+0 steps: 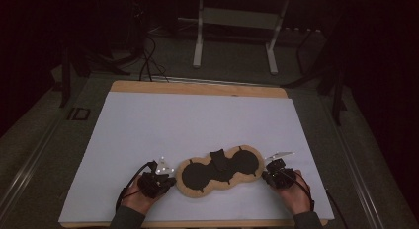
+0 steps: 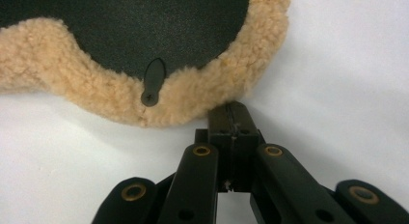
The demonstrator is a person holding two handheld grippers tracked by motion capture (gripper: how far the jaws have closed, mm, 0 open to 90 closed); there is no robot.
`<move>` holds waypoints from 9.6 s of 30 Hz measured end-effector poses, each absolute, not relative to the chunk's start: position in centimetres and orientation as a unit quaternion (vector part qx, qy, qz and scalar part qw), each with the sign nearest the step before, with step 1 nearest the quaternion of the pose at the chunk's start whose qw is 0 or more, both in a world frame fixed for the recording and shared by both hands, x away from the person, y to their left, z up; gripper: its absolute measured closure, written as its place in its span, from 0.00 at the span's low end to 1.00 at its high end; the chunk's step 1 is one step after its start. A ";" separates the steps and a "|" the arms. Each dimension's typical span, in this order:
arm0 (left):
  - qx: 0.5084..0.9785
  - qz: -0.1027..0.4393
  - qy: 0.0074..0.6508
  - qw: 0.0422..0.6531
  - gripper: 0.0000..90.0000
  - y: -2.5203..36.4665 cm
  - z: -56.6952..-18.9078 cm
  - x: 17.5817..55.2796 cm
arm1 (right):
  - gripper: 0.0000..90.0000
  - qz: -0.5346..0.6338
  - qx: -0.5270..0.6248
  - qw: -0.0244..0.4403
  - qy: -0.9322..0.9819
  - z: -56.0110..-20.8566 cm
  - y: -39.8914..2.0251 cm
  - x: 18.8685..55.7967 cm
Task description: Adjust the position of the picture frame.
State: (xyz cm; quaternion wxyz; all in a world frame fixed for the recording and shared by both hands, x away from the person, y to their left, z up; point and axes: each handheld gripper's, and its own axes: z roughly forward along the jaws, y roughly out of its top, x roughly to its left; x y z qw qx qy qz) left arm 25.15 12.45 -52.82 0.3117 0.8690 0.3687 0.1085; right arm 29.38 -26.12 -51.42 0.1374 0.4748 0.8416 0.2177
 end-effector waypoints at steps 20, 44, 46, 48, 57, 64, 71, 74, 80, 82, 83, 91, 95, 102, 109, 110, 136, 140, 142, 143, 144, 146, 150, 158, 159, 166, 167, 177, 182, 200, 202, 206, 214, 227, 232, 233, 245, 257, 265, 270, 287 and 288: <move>0.873 0.109 0.358 0.311 1.00 11.8 -52.8 24.8 | 1.00 0.231 0.465 0.133 0.844 -51.4 -25.9 29.5; 0.853 0.123 0.379 0.336 0.96 12.7 -52.5 26.4 | 1.00 0.227 0.469 0.169 0.837 -51.8 -24.5 30.0; 0.852 0.127 0.380 0.335 0.96 12.7 -52.6 26.6 | 1.00 0.222 0.470 0.176 0.836 -51.8 -24.3 29.9; 0.853 0.131 0.379 0.334 0.96 12.6 -52.7 26.8 | 1.00 0.222 0.470 0.175 0.836 -51.8 -24.3 29.9; 0.857 0.141 0.372 0.328 0.98 12.1 -53.4 27.7 | 1.00 0.225 0.453 0.162 0.847 -51.7 -23.6 29.4; 0.859 0.146 0.362 0.332 1.00 11.7 -53.5 27.7 | 1.00 0.227 0.449 0.155 0.850 -51.7 -23.5 29.3; 0.858 0.150 0.363 0.330 1.00 11.5 -53.5 27.5 | 1.00 0.233 0.437 0.141 0.857 -51.7 -22.6 29.0; 0.858 0.146 0.364 0.332 1.00 11.5 -53.5 27.5 | 1.00 0.235 0.435 0.142 0.858 -51.8 -22.4 29.0; 0.858 0.141 0.362 0.335 1.00 11.2 -53.5 27.1 | 1.00 0.251 0.432 0.136 0.855 -51.9 -21.6 29.3; 0.861 0.139 0.358 0.333 1.00 11.1 -53.5 27.0 | 1.00 0.250 0.431 0.144 0.855 -52.0 -21.3 29.5; 0.862 0.139 0.356 0.332 1.00 11.0 -53.5 26.9 | 1.00 0.251 0.432 0.145 0.854 -52.0 -21.3 29.6; 0.874 0.127 0.332 0.333 1.00 9.9 -53.4 25.7 | 1.00 0.257 0.450 0.156 0.841 -52.0 -21.7 30.2; 0.877 0.124 0.323 0.334 1.00 9.4 -53.4 25.3 | 1.00 0.262 0.453 0.161 0.837 -51.9 -21.8 30.4; 0.868 0.128 0.339 0.339 1.00 9.6 -53.2 25.9 | 1.00 0.264 0.455 0.159 0.836 -51.9 -21.8 30.5; 0.861 0.132 0.345 0.350 1.00 9.4 -53.3 26.2 | 1.00 0.262 0.453 0.161 0.837 -52.0 -21.6 30.5; 0.861 0.133 0.345 0.350 1.00 9.3 -53.3 26.1 | 1.00 0.262 0.453 0.162 0.837 -52.0 -21.6 30.6; 0.881 0.113 0.296 0.352 1.00 7.0 -53.2 23.7 | 1.00 0.269 0.458 0.148 0.835 -51.7 -21.9 33.4; 0.882 0.111 0.291 0.353 1.00 6.6 -53.3 23.4 | 1.00 0.266 0.457 0.150 0.835 -51.7 -21.7 33.7; 0.883 0.111 0.287 0.354 1.00 6.4 -53.3 23.3 | 1.00 0.262 0.452 0.154 0.838 -51.6 -21.5 34.0; 0.884 0.109 0.285 0.353 1.00 6.3 -53.3 23.2 | 1.00 0.262 0.453 0.154 0.838 -51.6 -21.4 34.2; 0.885 0.109 0.284 0.354 1.00 6.2 -53.3 23.2 | 1.00 0.261 0.453 0.153 0.839 -51.6 -21.3 34.3; 0.886 0.107 0.280 0.354 1.00 6.0 -53.4 23.0 | 1.00 0.260 0.454 0.154 0.838 -51.6 -21.3 34.4; 0.887 0.103 0.275 0.357 1.00 5.6 -53.4 22.7 | 1.00 0.262 0.455 0.159 0.836 -51.4 -20.8 34.8; 0.890 0.101 0.262 0.359 1.00 4.8 -53.6 22.1 | 1.00 0.254 0.451 0.167 0.839 -51.3 -19.8 35.5; 0.891 0.101 0.262 0.357 1.00 4.7 -53.5 22.1 | 1.00 0.253 0.450 0.167 0.840 -51.3 -19.6 35.7; 0.889 0.101 0.262 0.362 1.00 4.3 -53.7 21.8 | 1.00 0.252 0.450 0.163 0.841 -51.2 -19.0 36.3; 0.889 0.100 0.262 0.362 1.00 4.2 -53.7 21.8 | 1.00 0.251 0.449 0.164 0.842 -51.2 -18.9 36.3; 0.891 0.102 0.261 0.357 1.00 4.0 -53.8 21.8 | 1.00 0.245 0.448 0.167 0.843 -51.2 -17.8 36.9; 0.891 0.104 0.259 0.360 1.00 3.9 -53.8 21.7 | 1.00 0.241 0.448 0.171 0.844 -51.2 -17.0 37.2; 0.893 0.093 0.246 0.364 1.00 3.5 -53.8 21.7 | 1.00 0.231 0.435 0.190 0.849 -51.2 -15.0 37.6; 0.894 0.094 0.244 0.364 1.00 3.5 -53.8 21.7 | 1.00 0.238 0.438 0.184 0.847 -51.2 -15.3 37.5; 0.891 0.098 0.246 0.368 1.00 3.9 -53.5 21.8 | 0.99 0.245 0.452 0.175 0.840 -51.2 -15.9 37.1; 0.881 0.108 0.276 0.369 1.00 5.5 -53.1 22.8 | 0.96 0.225 0.449 0.168 0.848 -51.1 -17.0 35.7; 0.885 0.112 0.274 0.360 1.00 4.5 -53.8 22.6 | 1.00 0.211 0.455 0.142 0.854 -51.3 -17.0 34.7; 0.883 0.118 0.271 0.364 1.00 3.7 -53.9 22.2 | 1.00 0.212 0.460 0.134 0.852 -51.3 -16.7 35.1; 0.883 0.118 0.270 0.364 1.00 3.6 -53.9 22.1 | 1.00 0.210 0.459 0.135 0.853 -51.3 -16.6 35.2; 0.875 0.114 0.266 0.388 1.00 2.1 -54.4 21.7 | 1.00 0.200 0.441 0.136 0.865 -51.3 -13.7 35.9; 0.873 0.117 0.262 0.395 1.00 2.0 -54.6 21.5 | 1.00 0.207 0.401 0.138 0.882 -51.2 -10.3 36.3; 0.873 0.120 0.257 0.396 1.00 2.4 -54.4 21.5 | 1.00 0.239 0.403 0.139 0.872 -51.4 -11.2 36.1; 0.863 0.131 0.268 0.409 0.99 3.6 -53.5 21.8 | 0.98 0.245 0.394 0.149 0.873 -50.6 -11.7 35.5; 0.816 0.167 0.342 0.435 0.92 10.2 -50.5 24.6 | 0.91 0.247 0.367 0.170 0.881 -49.0 -15.0 32.6; 0.814 0.168 0.347 0.434 0.91 10.6 -50.4 24.8 | 0.91 0.247 0.368 0.171 0.880 -49.0 -15.2 32.3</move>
